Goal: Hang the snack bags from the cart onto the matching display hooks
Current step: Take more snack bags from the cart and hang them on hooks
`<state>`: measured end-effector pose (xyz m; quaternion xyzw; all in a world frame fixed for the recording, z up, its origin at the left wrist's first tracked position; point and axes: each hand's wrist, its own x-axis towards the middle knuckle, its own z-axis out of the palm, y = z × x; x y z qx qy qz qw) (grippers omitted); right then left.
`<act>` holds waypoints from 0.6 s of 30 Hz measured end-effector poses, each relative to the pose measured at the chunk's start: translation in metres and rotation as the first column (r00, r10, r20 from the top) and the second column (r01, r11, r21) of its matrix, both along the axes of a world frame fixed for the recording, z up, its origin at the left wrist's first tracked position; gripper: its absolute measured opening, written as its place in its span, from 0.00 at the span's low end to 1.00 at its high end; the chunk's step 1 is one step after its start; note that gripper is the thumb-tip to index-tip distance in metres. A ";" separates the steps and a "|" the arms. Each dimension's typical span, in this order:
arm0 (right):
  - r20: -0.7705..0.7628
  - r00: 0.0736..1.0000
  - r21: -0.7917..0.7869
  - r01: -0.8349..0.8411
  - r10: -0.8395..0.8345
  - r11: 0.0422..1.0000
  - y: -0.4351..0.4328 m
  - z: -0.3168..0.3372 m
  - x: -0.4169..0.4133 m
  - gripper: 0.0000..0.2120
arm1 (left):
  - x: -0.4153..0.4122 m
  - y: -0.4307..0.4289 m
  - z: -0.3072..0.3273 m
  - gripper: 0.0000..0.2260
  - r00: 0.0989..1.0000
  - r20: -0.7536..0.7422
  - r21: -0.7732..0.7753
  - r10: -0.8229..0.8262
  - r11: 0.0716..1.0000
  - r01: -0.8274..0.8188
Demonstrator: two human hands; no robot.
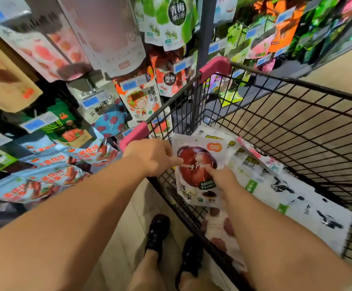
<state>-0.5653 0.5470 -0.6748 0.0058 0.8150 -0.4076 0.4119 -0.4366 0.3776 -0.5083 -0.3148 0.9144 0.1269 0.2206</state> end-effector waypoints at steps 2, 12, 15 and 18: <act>-0.054 0.998 -0.091 -0.041 0.036 0.995 -0.003 0.039 0.004 0.28 | 0.002 0.001 0.000 0.23 1.000 -0.004 0.006 0.006 1.000 -0.006; -0.218 0.974 -0.345 -0.142 0.069 0.928 0.021 0.191 -0.024 0.02 | -0.012 0.019 0.044 0.37 0.527 -0.405 0.767 0.747 0.591 -0.248; -0.231 0.970 -0.446 -0.179 0.080 0.877 0.010 0.233 -0.028 0.07 | -0.030 0.012 0.078 0.28 0.385 -0.406 0.873 0.829 0.477 -0.105; -0.227 0.972 -0.545 -0.179 0.062 0.819 -0.005 0.266 -0.032 0.11 | -0.041 0.000 0.126 0.13 0.235 -0.288 0.957 0.928 0.269 0.113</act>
